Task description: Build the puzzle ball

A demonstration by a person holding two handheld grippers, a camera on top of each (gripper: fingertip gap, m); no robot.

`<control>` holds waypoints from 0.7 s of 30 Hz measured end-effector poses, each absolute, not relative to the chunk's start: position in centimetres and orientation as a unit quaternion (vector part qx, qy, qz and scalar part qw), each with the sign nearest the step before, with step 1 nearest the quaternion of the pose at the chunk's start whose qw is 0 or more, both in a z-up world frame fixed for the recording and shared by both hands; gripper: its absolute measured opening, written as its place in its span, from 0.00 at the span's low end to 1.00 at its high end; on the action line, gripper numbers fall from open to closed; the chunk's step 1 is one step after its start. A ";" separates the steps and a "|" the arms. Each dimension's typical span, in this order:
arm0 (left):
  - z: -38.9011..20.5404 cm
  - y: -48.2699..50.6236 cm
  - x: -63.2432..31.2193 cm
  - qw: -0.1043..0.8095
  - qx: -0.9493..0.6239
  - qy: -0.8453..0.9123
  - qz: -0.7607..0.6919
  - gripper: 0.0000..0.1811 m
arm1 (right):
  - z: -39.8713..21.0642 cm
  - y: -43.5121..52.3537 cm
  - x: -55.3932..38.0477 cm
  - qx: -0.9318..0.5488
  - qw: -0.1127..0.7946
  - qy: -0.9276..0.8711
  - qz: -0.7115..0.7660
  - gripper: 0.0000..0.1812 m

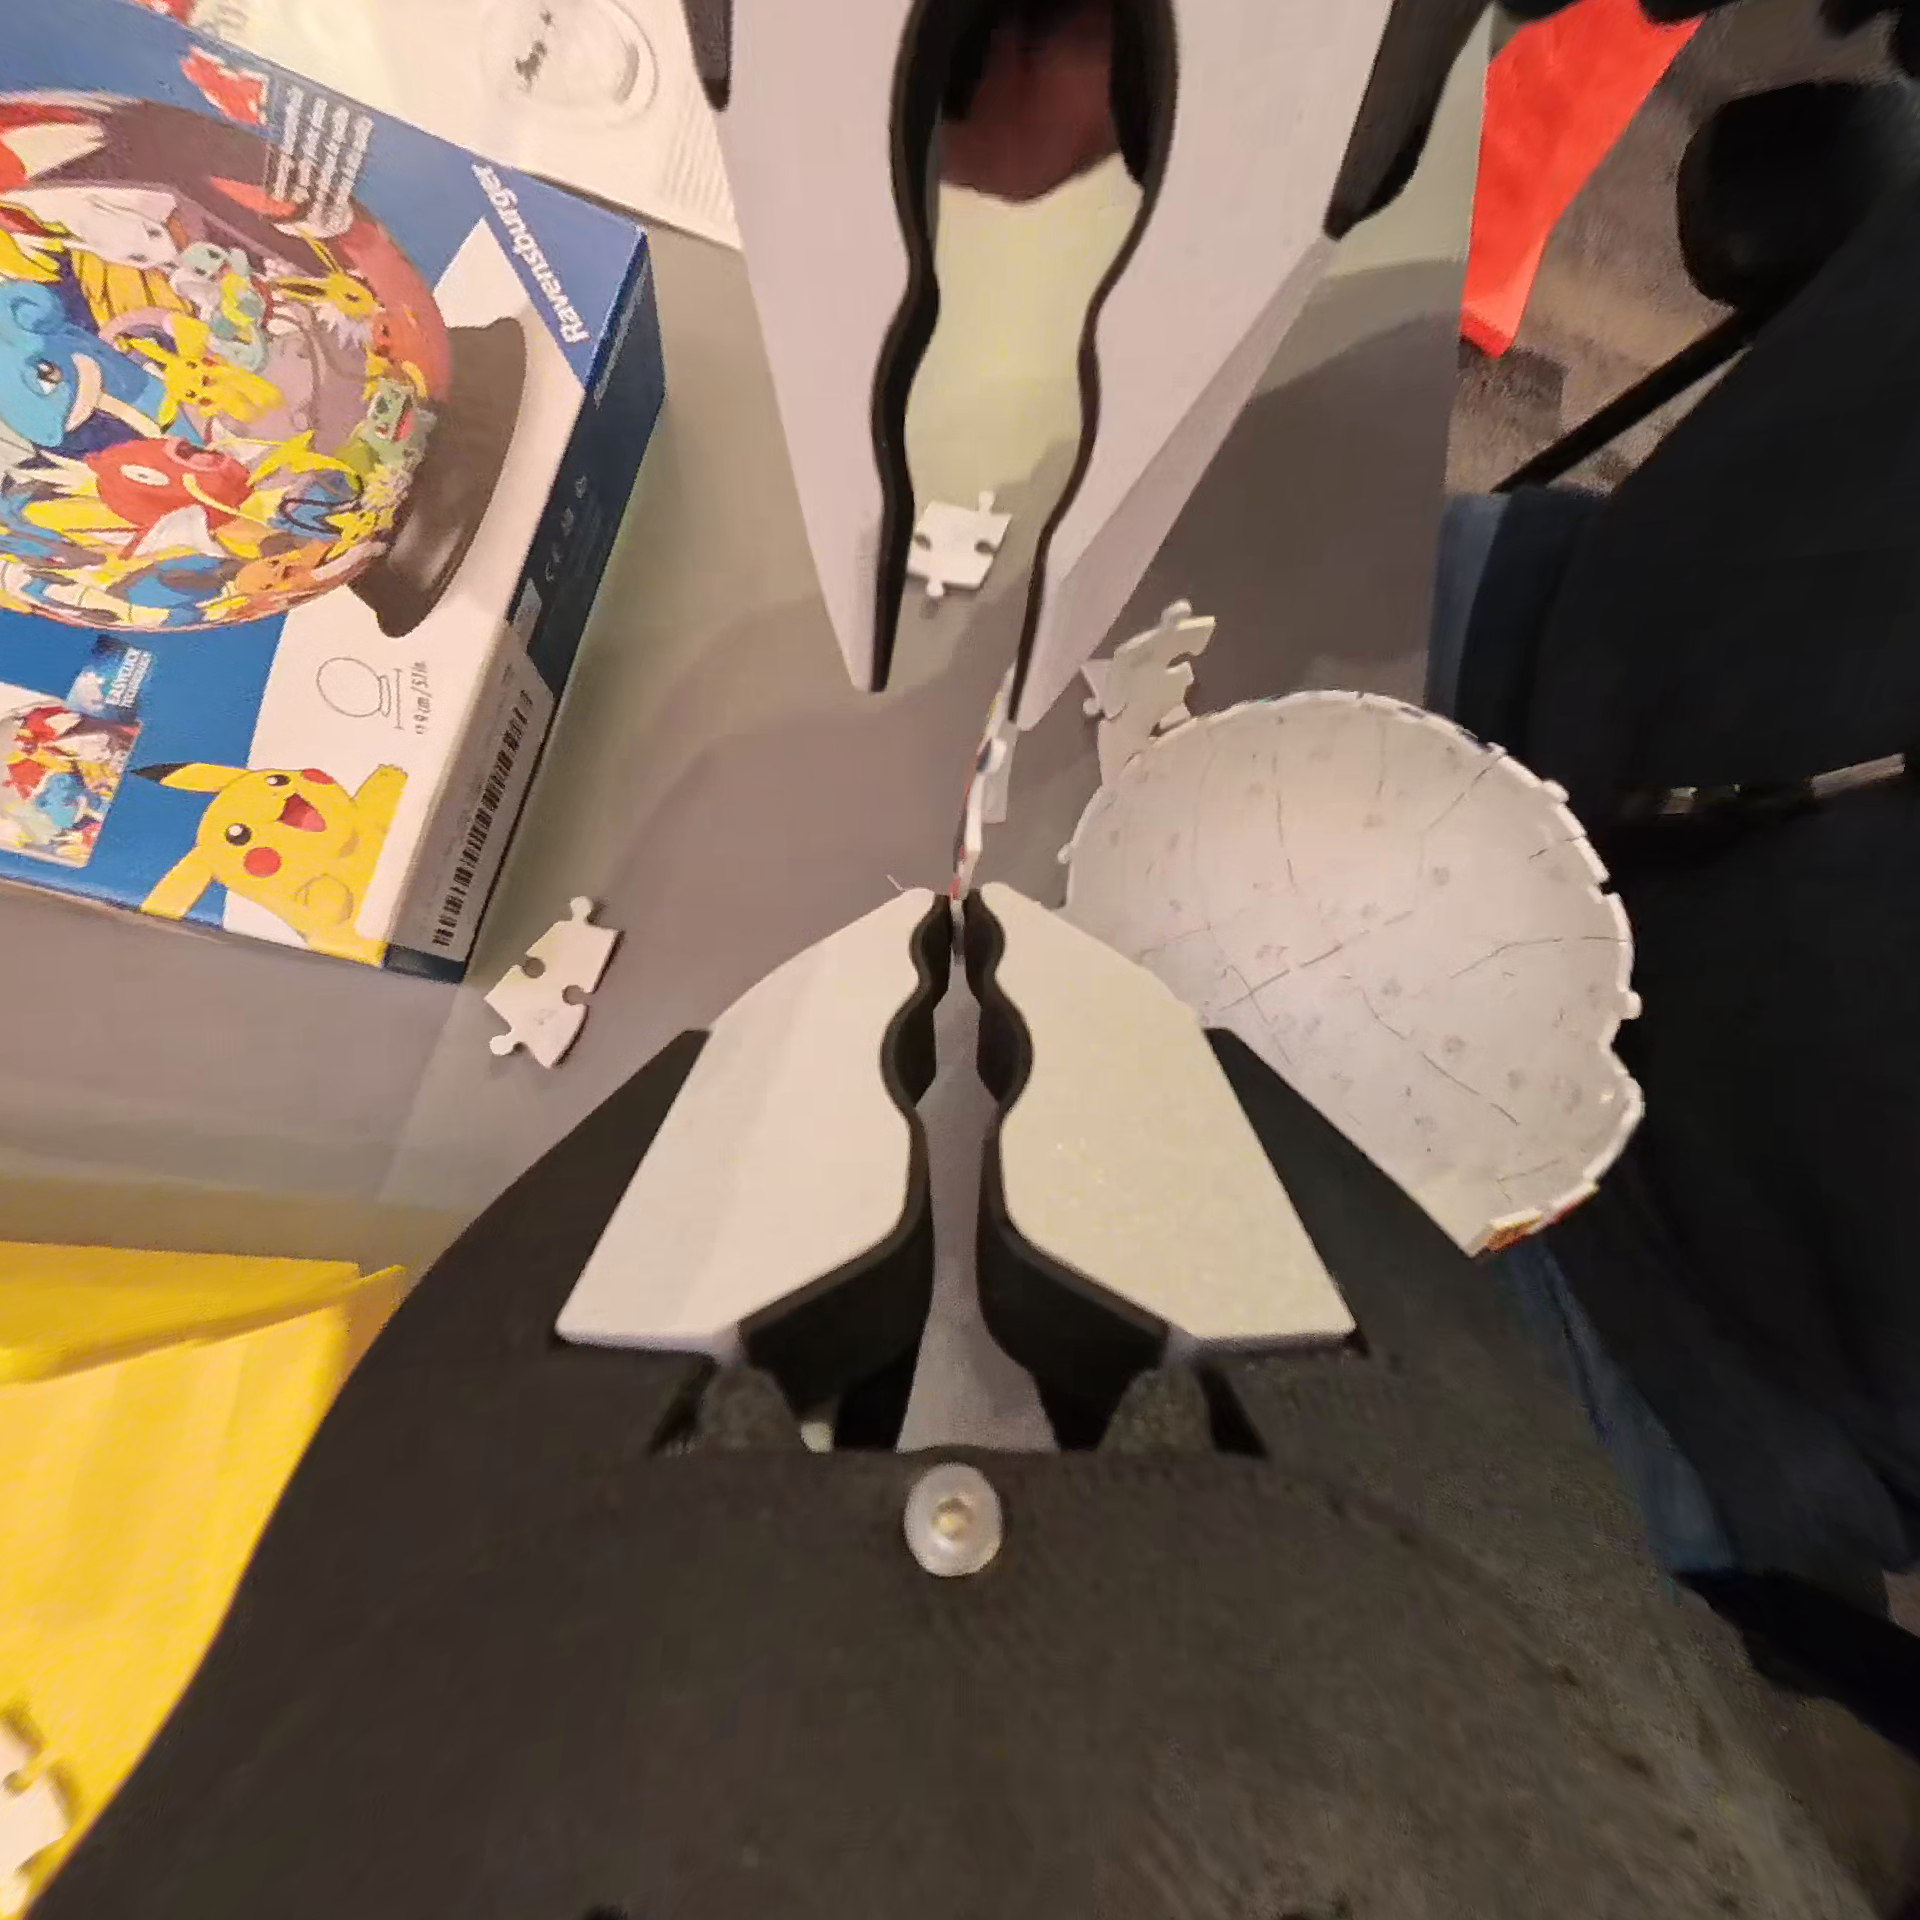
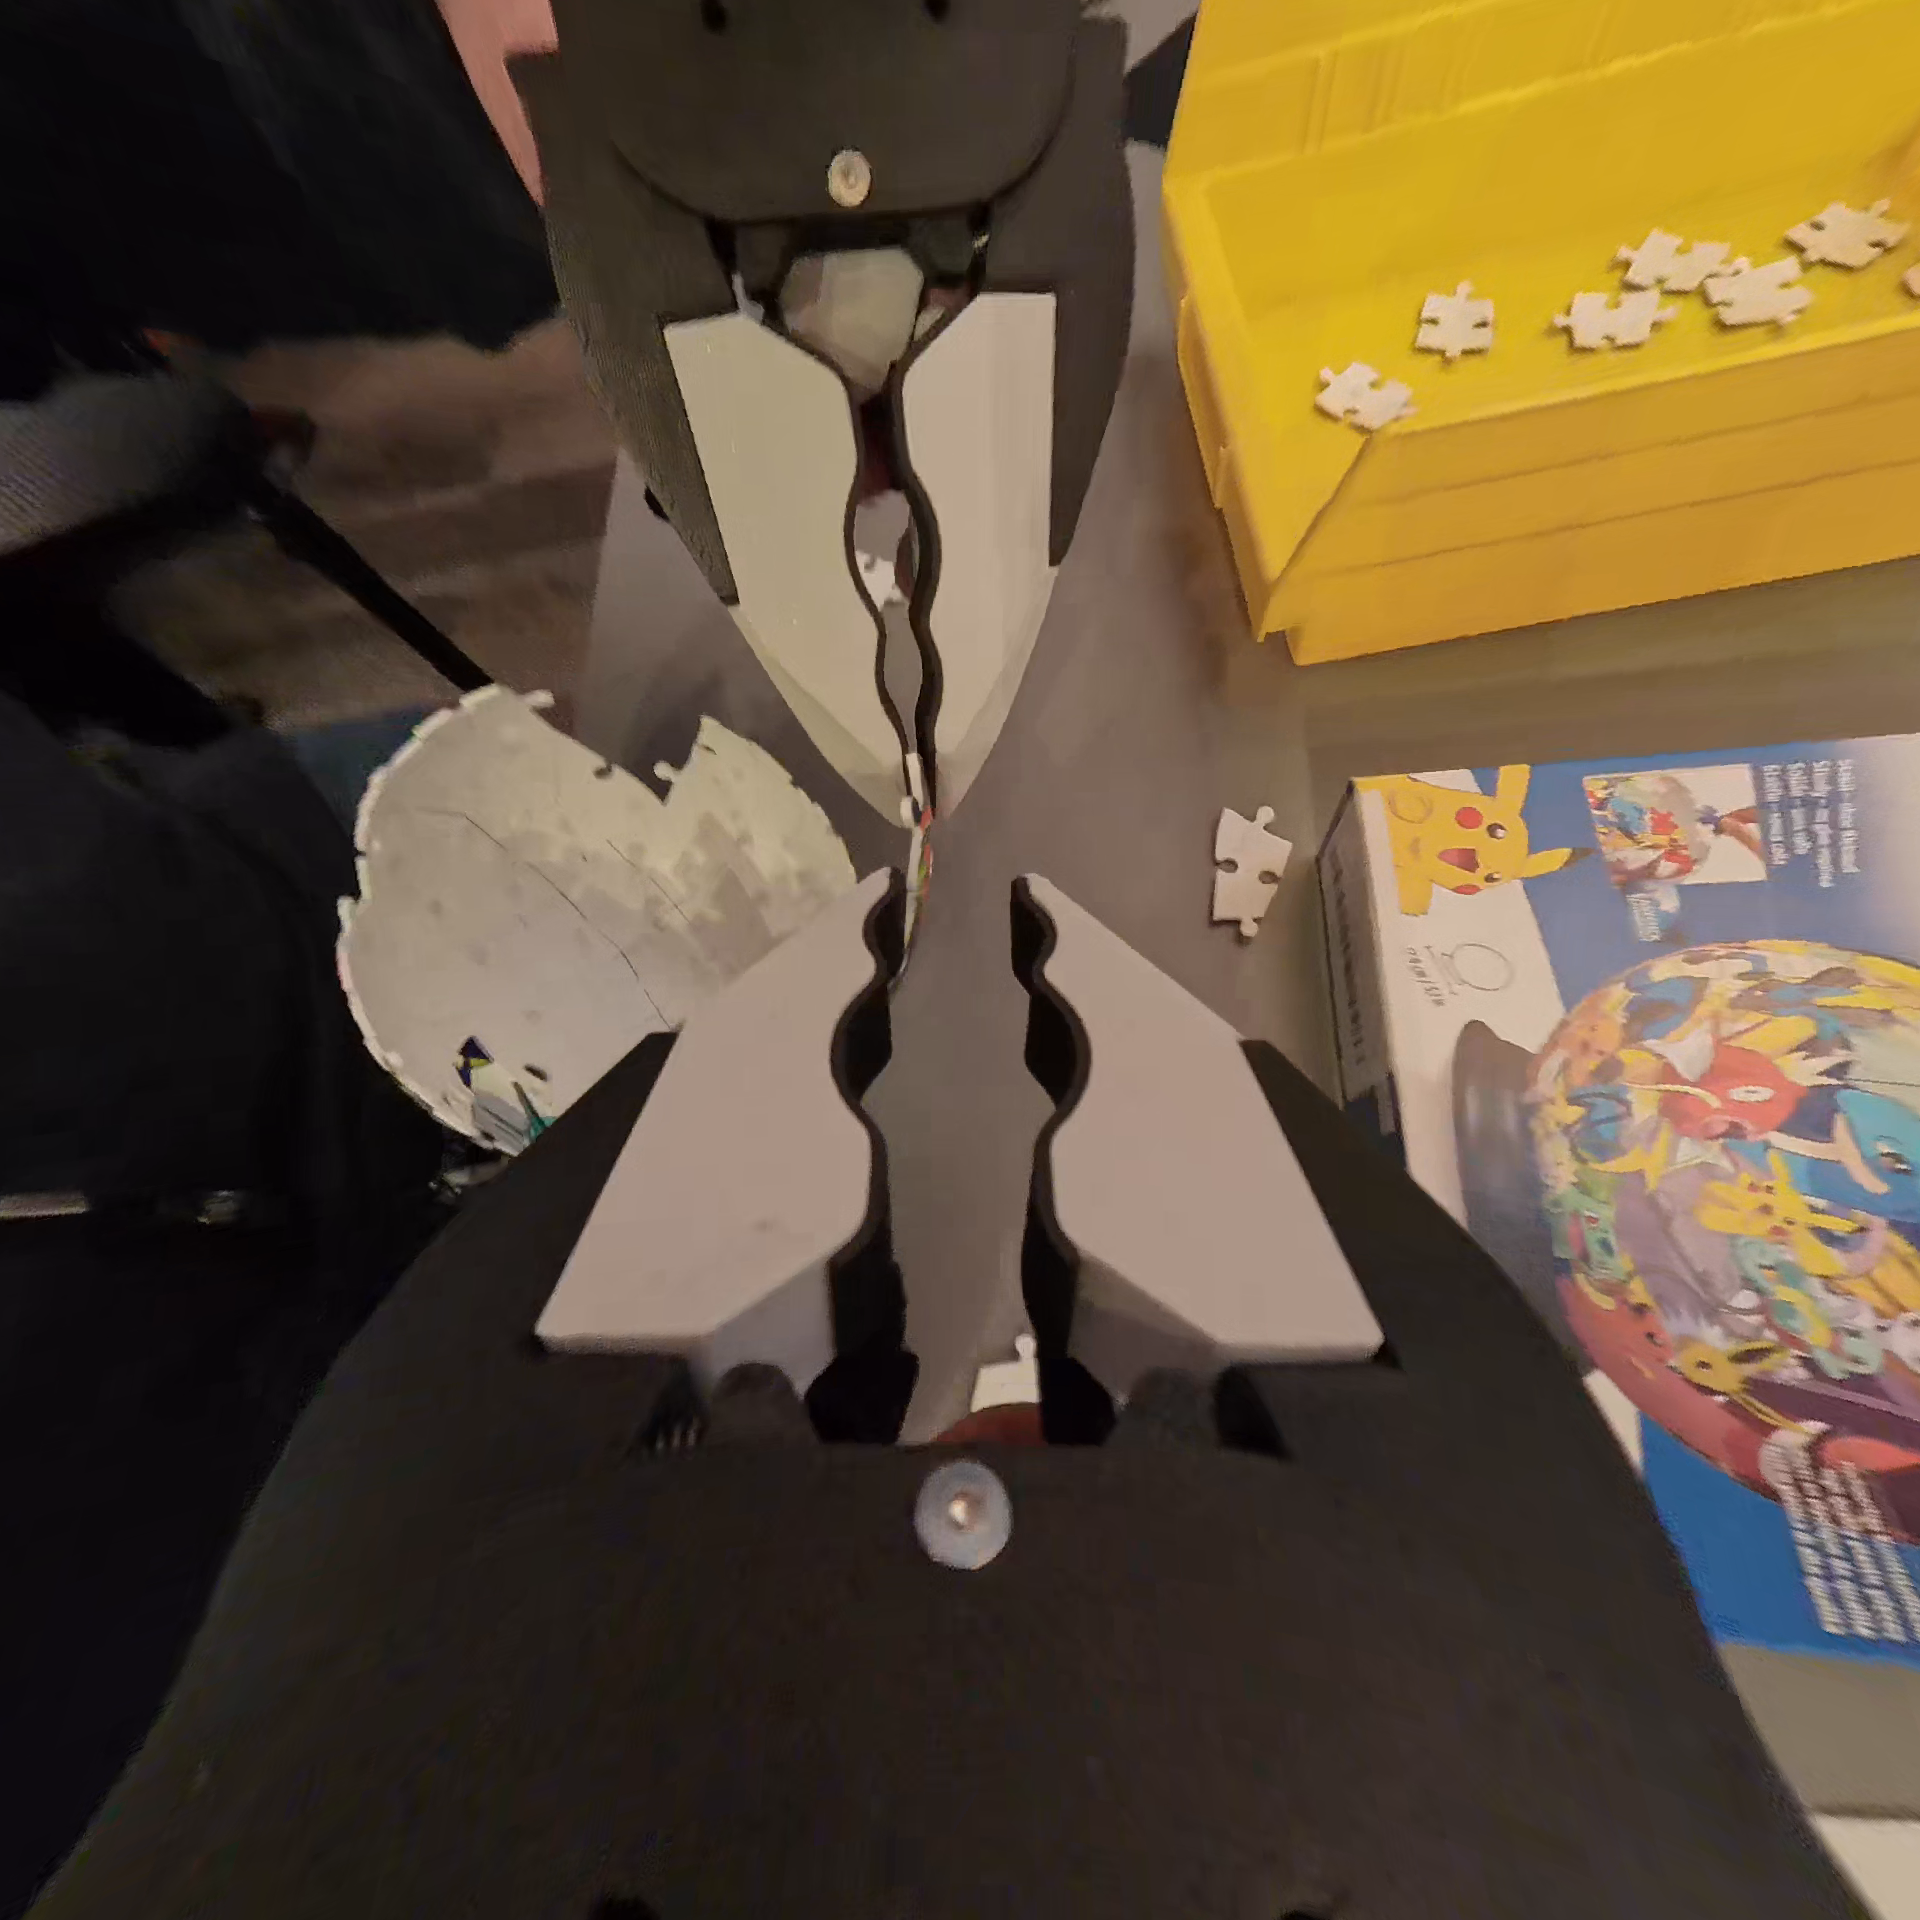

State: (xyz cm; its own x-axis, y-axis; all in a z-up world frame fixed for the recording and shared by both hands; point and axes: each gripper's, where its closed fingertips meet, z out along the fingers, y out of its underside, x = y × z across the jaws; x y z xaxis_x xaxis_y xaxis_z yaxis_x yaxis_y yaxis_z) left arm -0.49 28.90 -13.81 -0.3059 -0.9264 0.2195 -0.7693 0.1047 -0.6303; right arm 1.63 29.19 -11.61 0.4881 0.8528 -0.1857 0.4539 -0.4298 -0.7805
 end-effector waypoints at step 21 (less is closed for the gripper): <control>-15.5 26.8 -1.5 0.004 -0.527 0.798 -0.293 0.02 | -14.1 27.2 -0.4 -0.823 0.249 -0.440 0.259 0.00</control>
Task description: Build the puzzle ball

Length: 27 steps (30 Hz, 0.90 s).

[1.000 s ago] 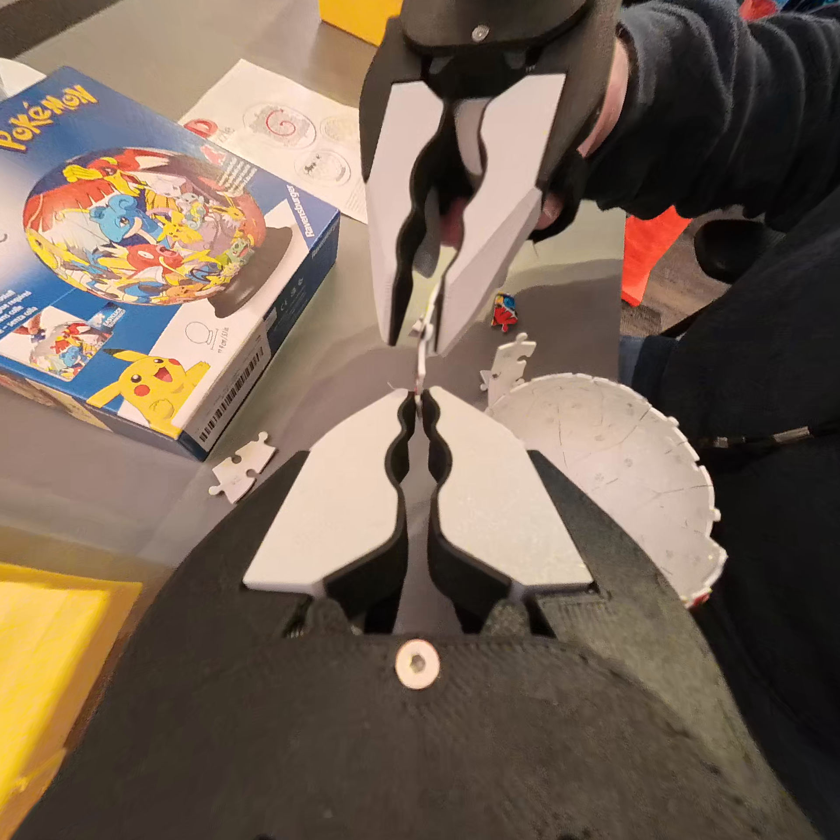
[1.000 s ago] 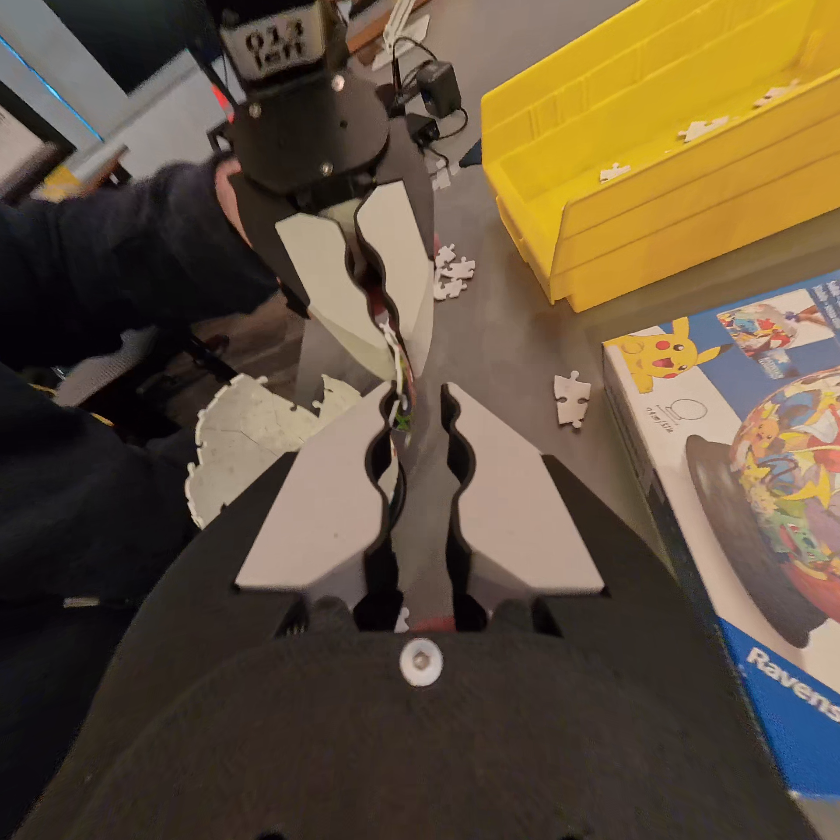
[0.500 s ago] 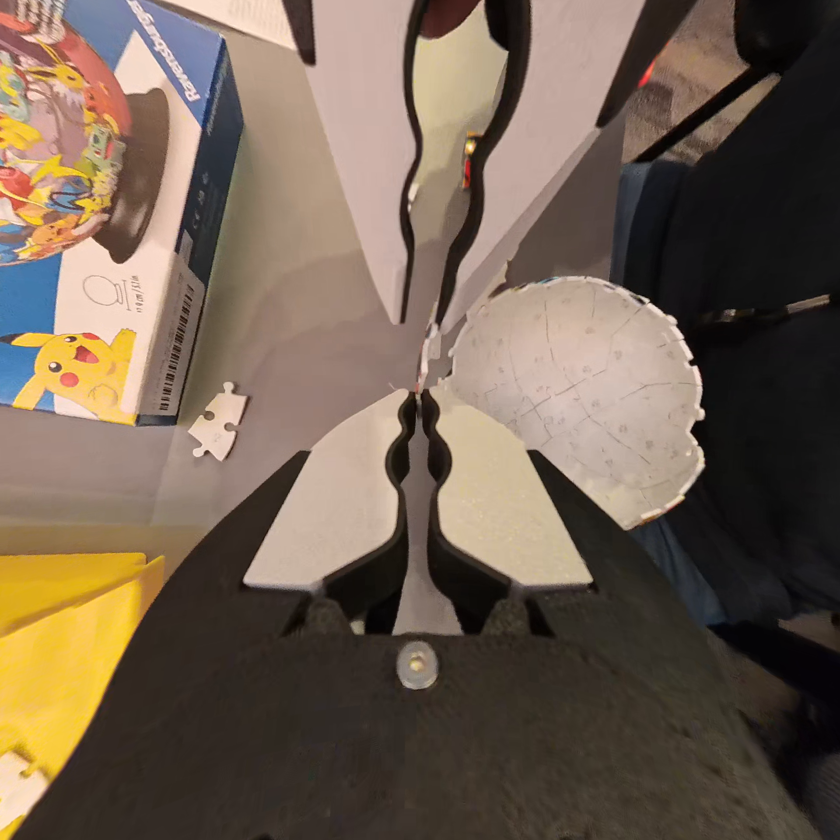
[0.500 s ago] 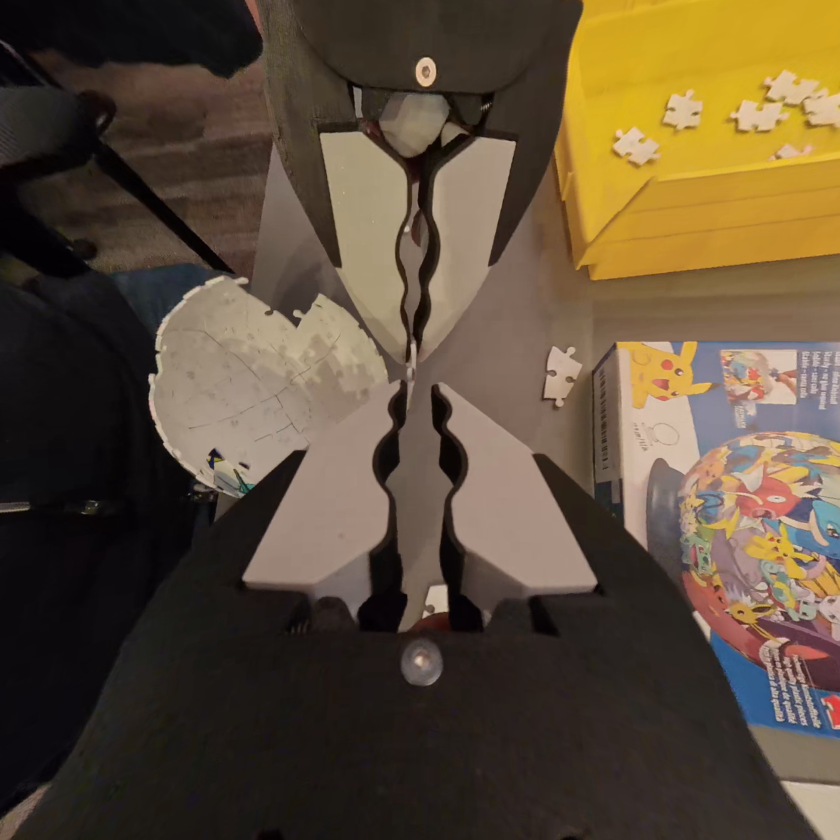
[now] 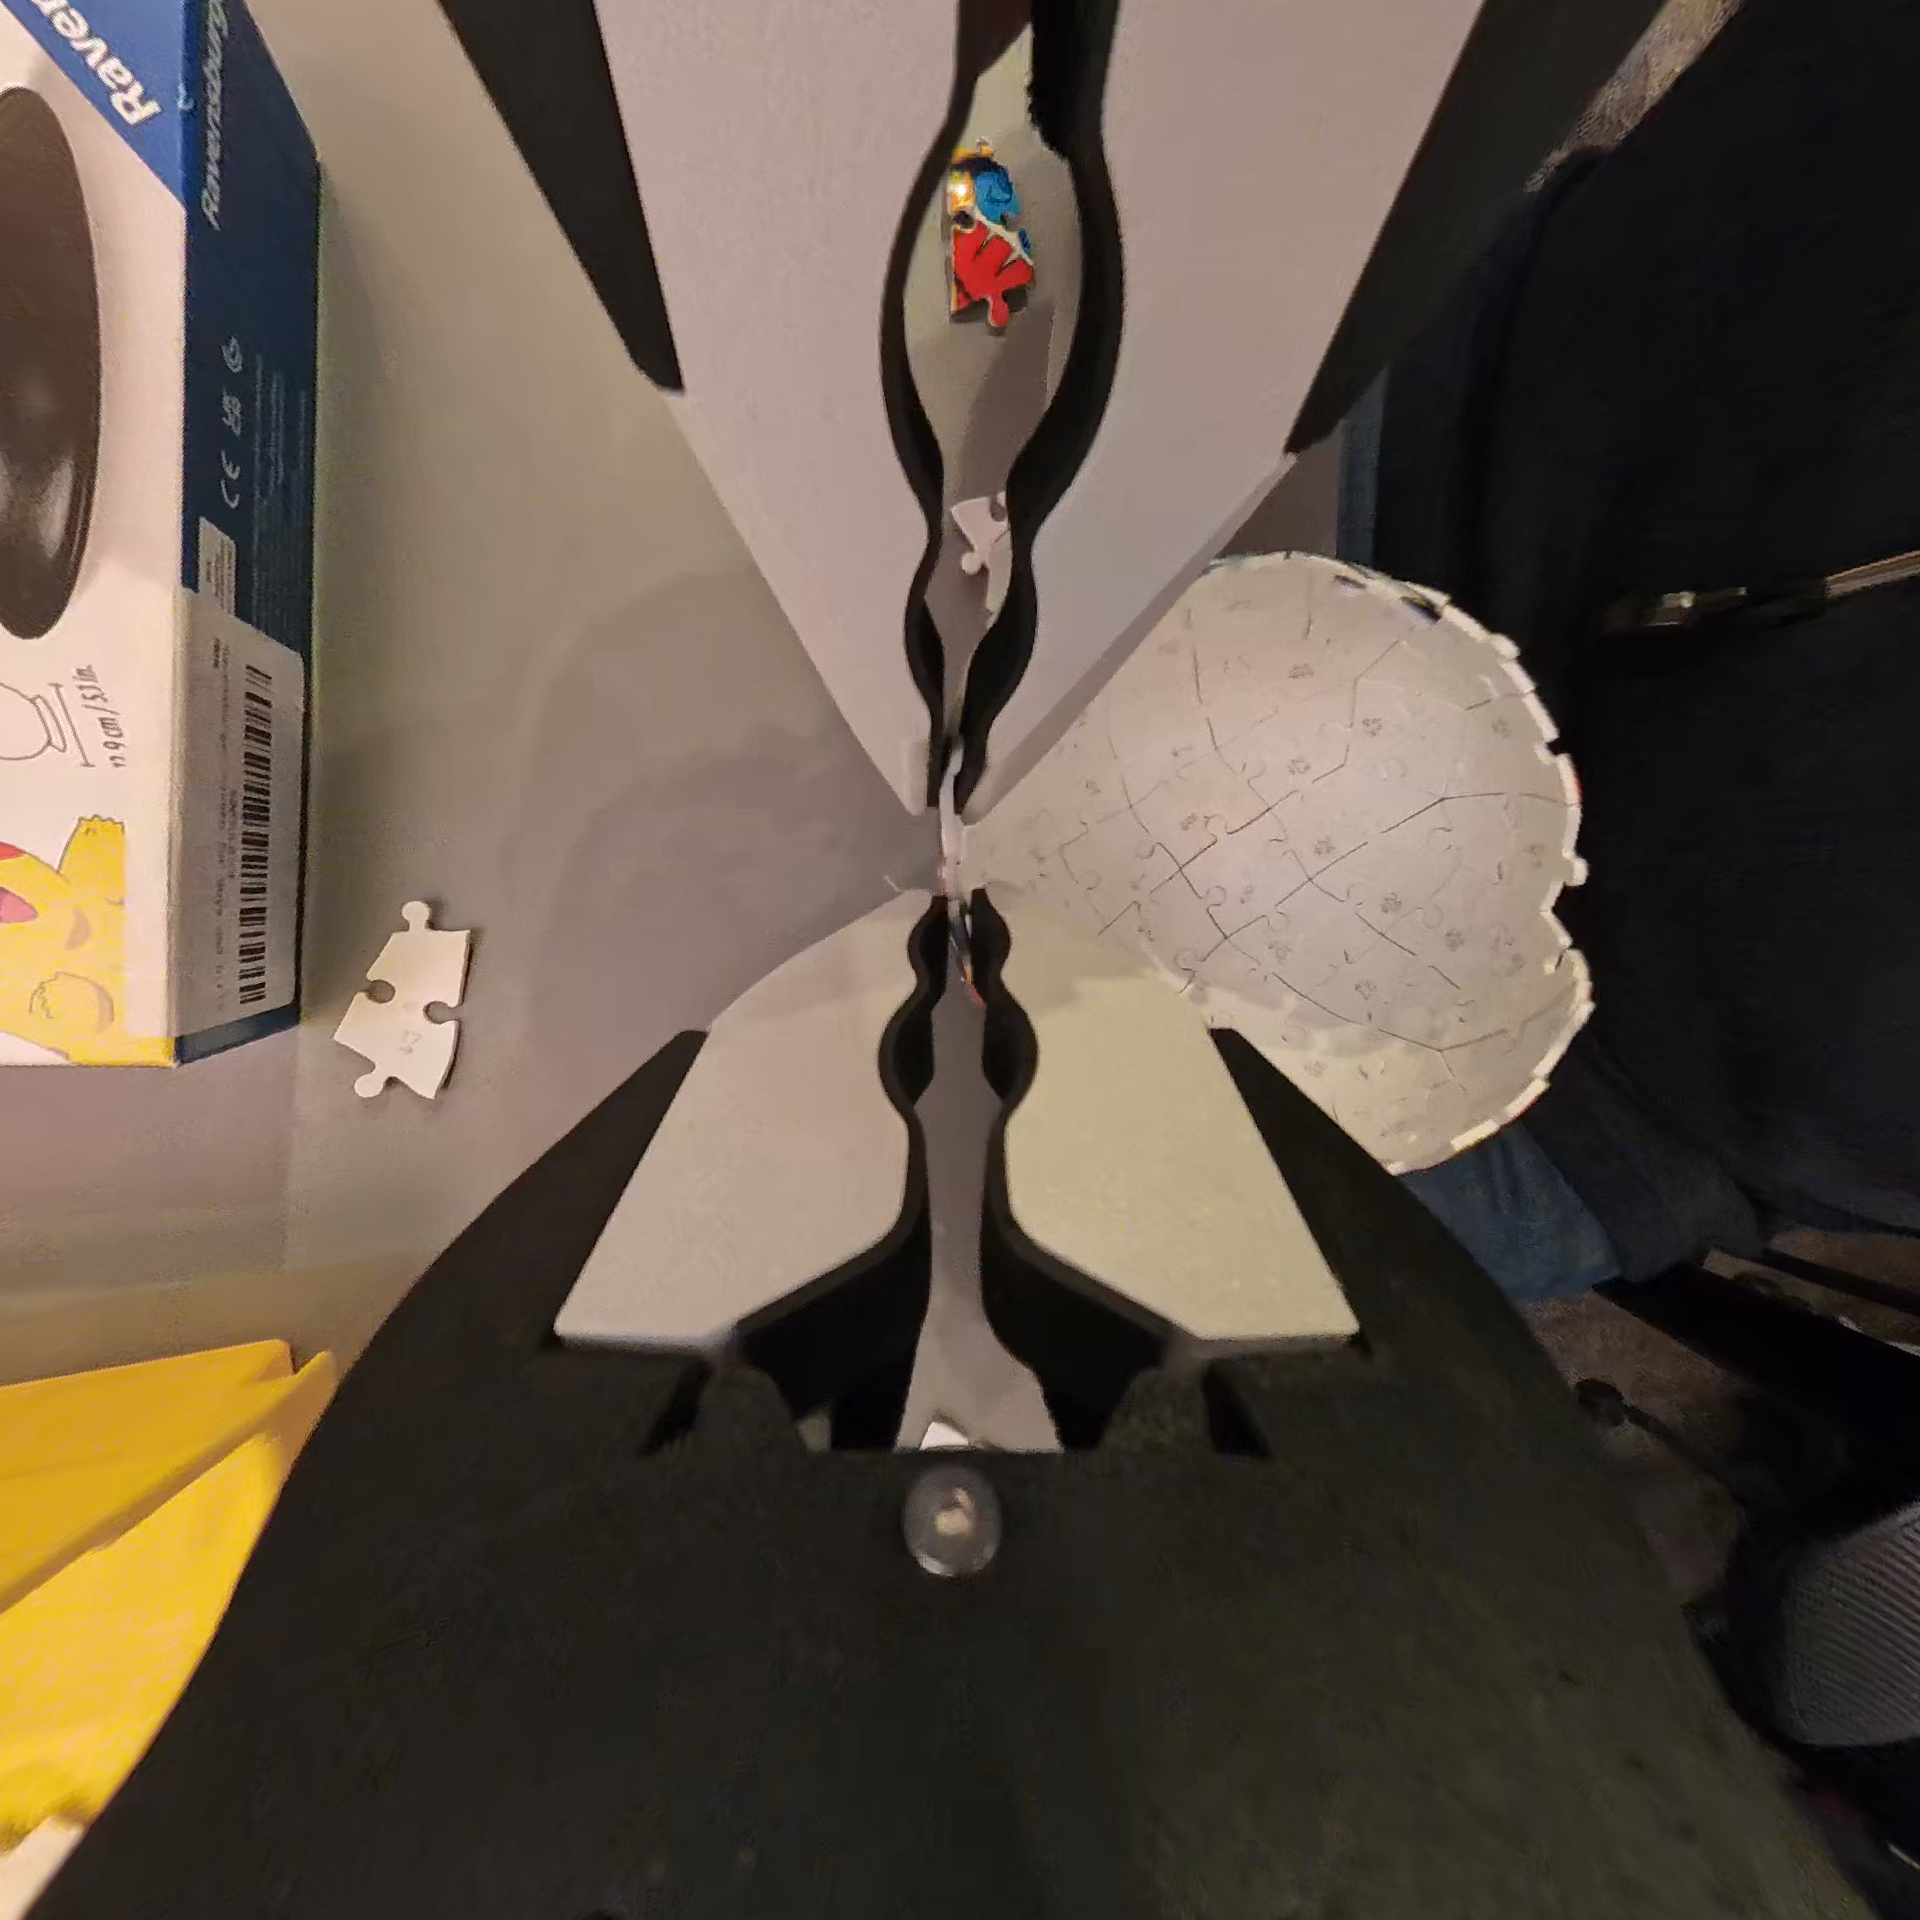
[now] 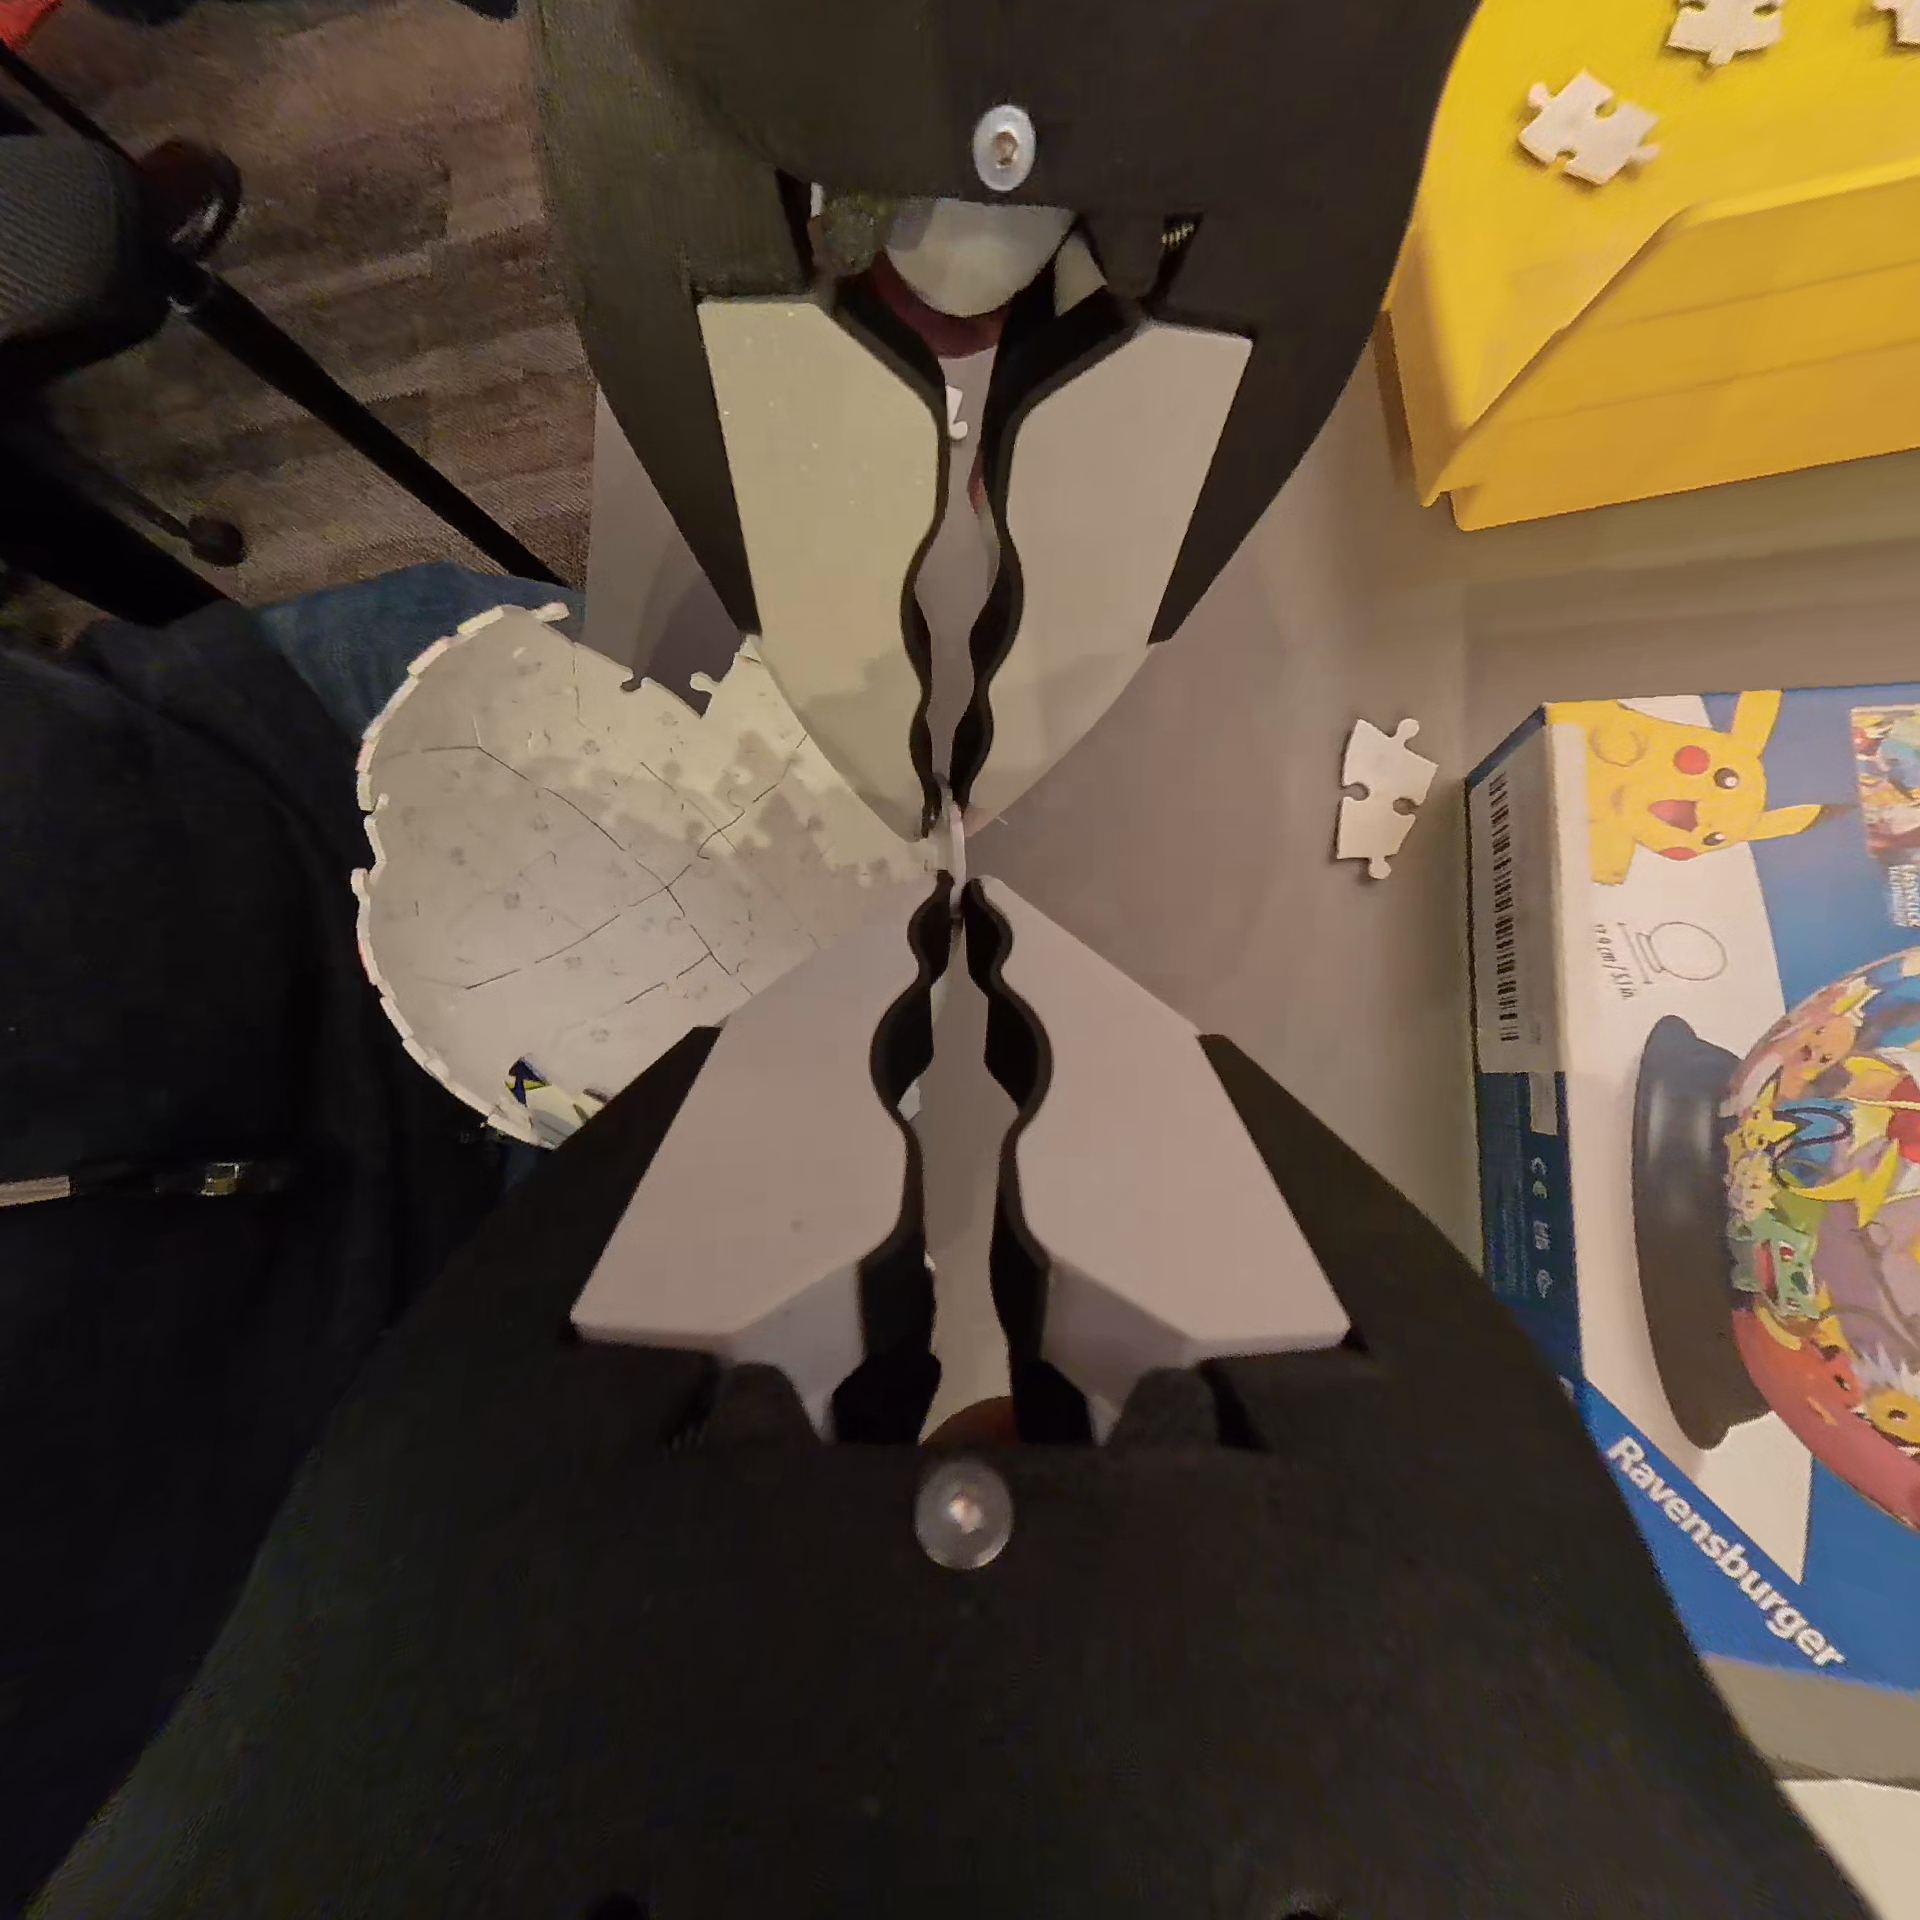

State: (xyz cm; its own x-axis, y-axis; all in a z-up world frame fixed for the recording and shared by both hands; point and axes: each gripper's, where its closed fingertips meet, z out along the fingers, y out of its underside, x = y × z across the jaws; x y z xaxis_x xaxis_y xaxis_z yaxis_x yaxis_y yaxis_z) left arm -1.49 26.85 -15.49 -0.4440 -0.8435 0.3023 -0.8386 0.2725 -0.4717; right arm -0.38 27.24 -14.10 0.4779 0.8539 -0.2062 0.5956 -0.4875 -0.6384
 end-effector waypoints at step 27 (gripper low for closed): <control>-16.6 26.4 -2.5 0.024 -0.565 0.754 -0.334 0.19 | -14.5 26.9 -0.8 -0.839 0.235 -0.408 0.273 0.00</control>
